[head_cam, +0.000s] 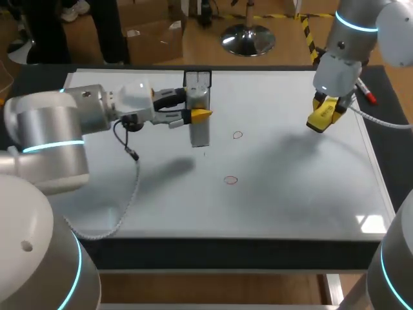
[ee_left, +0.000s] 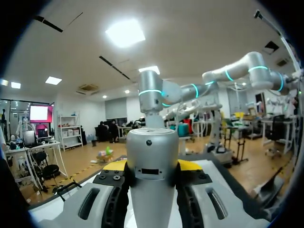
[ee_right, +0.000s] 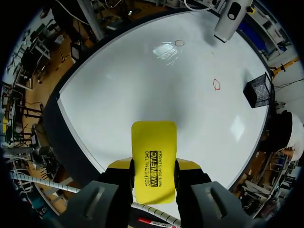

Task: Pick up the inspection probe, press it on each red-marked spot on the whiteboard one by one, put down the probe, pick up the eraser, and wipe off all the red marks.

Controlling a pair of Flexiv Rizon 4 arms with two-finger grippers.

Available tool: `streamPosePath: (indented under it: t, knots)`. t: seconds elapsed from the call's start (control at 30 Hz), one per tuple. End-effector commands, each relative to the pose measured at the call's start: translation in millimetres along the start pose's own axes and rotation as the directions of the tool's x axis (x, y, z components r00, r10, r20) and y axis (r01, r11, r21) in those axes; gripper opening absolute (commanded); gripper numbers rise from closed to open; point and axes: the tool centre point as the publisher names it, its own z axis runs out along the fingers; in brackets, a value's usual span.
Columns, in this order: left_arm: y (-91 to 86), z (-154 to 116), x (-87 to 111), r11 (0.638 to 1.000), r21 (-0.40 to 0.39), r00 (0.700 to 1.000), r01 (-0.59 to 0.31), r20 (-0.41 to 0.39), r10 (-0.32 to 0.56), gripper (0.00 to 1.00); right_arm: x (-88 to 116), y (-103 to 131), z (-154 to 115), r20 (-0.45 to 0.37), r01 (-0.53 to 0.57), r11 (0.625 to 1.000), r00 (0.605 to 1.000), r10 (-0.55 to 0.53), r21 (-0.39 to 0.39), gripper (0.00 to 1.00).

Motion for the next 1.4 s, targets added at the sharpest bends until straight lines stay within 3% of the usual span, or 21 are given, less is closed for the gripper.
streamPosePath:
  t: [0.03,0.27,0.77,1.4]
  knots:
    - [9.5,42.6,-13.4,1.0,0.001,0.997,0.003,-0.075,-0.003,0.0,-0.4,-0.9,-0.5,-0.004,0.002,1.0,1.0,-0.002,0.001,0.0]
    - [19.8,69.8,-18.6,1.0,-0.005,0.994,0.004,-0.107,-0.004,0.0,-0.4,-0.9,-0.5,-0.004,0.002,1.0,1.0,-0.002,0.001,0.0]
    - [46.0,104.5,-38.7,1.0,-0.011,0.994,0.025,-0.102,-0.026,0.0,-0.4,-0.9,-0.5,-0.004,0.002,1.0,1.0,-0.002,0.001,0.0]
    - [61.0,112.4,-54.1,0.999,-0.018,0.995,0.029,-0.093,-0.031,0.0,-0.4,-0.9,-0.5,-0.004,0.002,1.0,1.0,-0.002,0.001,0.0]
